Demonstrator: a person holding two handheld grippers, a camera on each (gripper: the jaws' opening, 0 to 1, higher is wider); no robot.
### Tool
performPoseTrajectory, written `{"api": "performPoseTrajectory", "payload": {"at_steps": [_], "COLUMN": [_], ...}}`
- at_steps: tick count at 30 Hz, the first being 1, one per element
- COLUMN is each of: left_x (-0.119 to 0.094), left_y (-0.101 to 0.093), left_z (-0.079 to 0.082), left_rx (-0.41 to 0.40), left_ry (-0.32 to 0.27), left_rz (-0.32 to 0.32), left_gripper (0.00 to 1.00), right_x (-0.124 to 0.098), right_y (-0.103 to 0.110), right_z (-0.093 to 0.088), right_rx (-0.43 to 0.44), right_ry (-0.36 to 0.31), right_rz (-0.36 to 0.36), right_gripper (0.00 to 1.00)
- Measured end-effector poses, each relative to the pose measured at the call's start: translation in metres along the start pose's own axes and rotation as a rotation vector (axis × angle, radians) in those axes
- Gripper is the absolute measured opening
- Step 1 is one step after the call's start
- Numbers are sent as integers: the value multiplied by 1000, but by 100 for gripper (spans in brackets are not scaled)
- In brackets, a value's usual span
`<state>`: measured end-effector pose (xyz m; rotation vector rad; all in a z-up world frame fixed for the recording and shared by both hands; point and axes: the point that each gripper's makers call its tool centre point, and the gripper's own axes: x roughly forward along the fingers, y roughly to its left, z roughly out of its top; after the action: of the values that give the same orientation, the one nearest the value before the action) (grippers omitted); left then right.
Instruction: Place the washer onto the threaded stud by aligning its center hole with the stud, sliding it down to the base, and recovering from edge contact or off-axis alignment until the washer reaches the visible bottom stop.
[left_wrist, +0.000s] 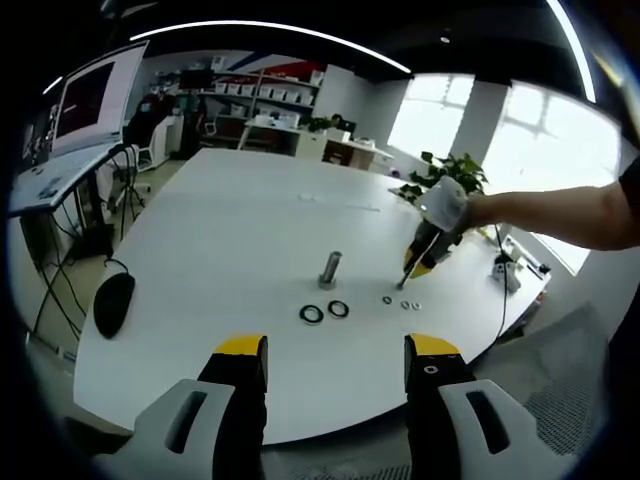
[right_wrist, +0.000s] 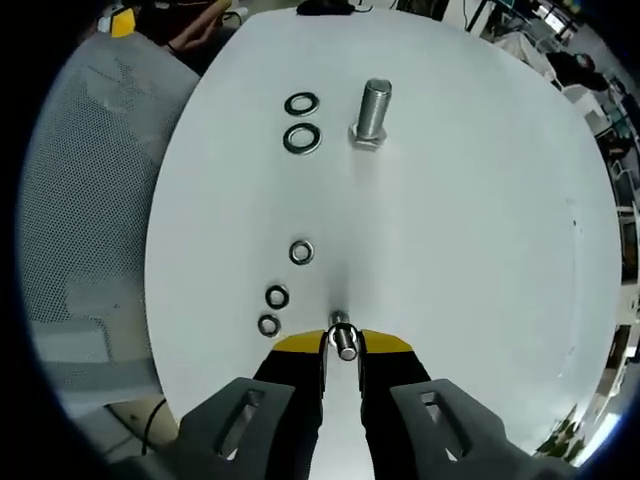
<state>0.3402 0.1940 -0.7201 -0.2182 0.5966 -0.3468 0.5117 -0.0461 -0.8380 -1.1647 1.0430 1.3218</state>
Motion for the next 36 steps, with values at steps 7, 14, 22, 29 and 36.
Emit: {"api": "performPoseTrajectory", "payload": {"at_steps": [7, 14, 22, 29, 36], "left_x": [0, 0, 1, 2, 1], "left_y": [0, 0, -2, -3, -1], "left_z": [0, -1, -3, -3, -3], "left_rx": [-5, -5, 0, 6, -1], "left_ry": [0, 6, 18, 25, 18], "left_rz": [0, -3, -11, -14, -12], "left_gripper": [54, 53, 50, 51, 51], "right_x": [7, 16, 23, 24, 19], "right_y": [0, 2, 5, 3, -1], "right_z": [-1, -6, -7, -9, -15], "right_rx": [-2, -10, 0, 31, 93], "right_ry": [15, 39, 43, 38, 33], "right_rz": [12, 23, 38, 47, 29], "right_gripper": [13, 13, 13, 14, 19]}}
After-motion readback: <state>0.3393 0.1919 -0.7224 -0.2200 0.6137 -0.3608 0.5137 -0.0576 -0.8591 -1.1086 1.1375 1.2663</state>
